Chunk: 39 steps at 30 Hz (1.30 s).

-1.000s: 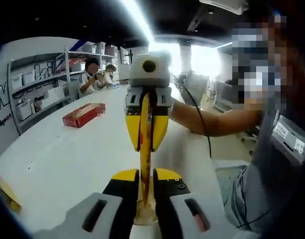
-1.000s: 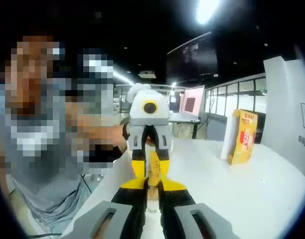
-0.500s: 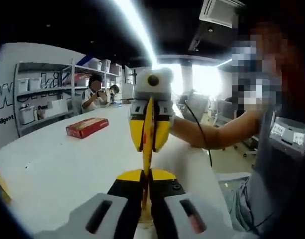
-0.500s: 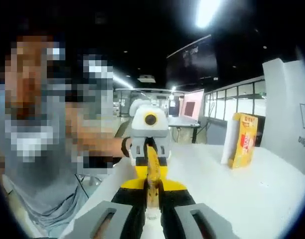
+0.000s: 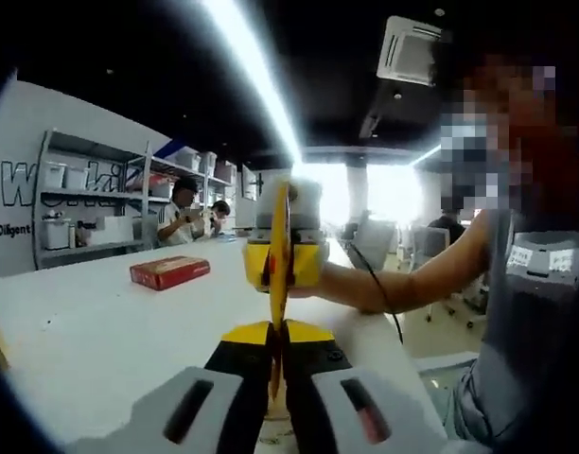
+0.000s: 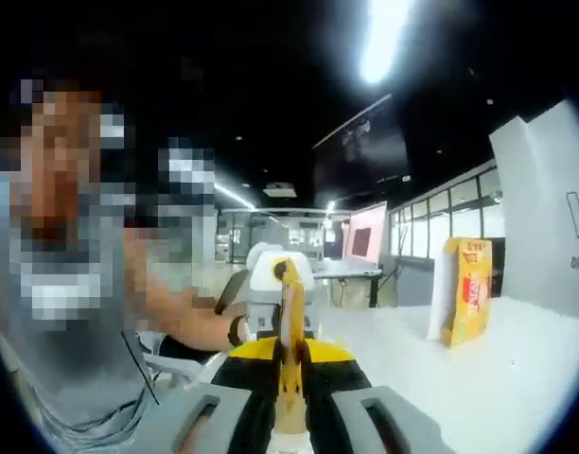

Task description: Tear open the coffee pouch, take out the coffee, and pour the coffee from the pouch into the cup

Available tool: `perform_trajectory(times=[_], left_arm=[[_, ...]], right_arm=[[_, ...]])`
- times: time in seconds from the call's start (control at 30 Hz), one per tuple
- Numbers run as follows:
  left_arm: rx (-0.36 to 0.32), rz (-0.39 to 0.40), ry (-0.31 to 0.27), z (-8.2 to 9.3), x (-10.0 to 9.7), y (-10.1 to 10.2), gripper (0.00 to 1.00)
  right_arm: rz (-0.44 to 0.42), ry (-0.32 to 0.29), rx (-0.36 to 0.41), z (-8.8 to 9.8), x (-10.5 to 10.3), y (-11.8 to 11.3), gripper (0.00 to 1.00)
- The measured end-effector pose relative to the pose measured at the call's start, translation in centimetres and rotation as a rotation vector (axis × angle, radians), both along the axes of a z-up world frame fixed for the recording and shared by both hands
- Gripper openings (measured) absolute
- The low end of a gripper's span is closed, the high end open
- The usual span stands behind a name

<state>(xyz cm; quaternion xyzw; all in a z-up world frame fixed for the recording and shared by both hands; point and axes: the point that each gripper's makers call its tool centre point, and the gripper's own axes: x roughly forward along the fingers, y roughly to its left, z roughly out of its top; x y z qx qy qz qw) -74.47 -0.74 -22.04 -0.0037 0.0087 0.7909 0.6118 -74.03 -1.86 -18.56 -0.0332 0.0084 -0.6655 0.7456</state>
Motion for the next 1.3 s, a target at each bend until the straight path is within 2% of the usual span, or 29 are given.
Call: perform_trajectory(times=[0.13,0.27,0.33,0.43,0.6,0.73,0.83,0.97,1.2,1.3], left_arm=[[0.043,-0.012,-0.003,0.2,0.2,0.1,0.06],[0.032,-0.008,0.012,-0.1,0.6,0.2,0.06],[0.033,-0.005,0.019,-0.1,0.7,0.0,0.06],[0.074,0.012,-0.005,0.2,0.4,-0.6,0.06],[0.11,0.013,-0.015,0.5,0.5,-1.0,0.07],[0.087,0.017,-0.004,0.0,0.6,-0.5,0.07],[0.073,0.02,0.013,-0.3,0.6,-0.4,0.07],[0.081,0.028,0.023,-0.2,0.3,-0.5,0.07],[0.09,0.025,0.013,-0.1,0.3,-0.6,0.09],[0.099,0.021,0.015,0.1,0.3,-0.7,0.09]], right_arm=[[0.025,-0.023,-0.033,0.3,0.2,0.0,0.11],[0.07,-0.049,-0.059,0.6,1.0,-0.1,0.18],[0.063,-0.05,-0.071,0.7,0.9,-0.2,0.18],[0.05,-0.058,-0.096,1.1,0.7,-0.3,0.18],[0.013,-0.103,-0.212,2.8,-0.1,0.1,0.16],[0.017,-0.123,-0.218,2.6,-0.4,0.0,0.16],[0.024,-0.129,-0.209,2.5,0.1,-0.2,0.1],[-0.012,-0.078,-0.198,2.5,0.3,-0.3,0.1],[-0.024,-0.085,-0.207,2.6,0.1,-0.2,0.1],[-0.029,-0.064,-0.21,2.8,0.3,-0.2,0.1]])
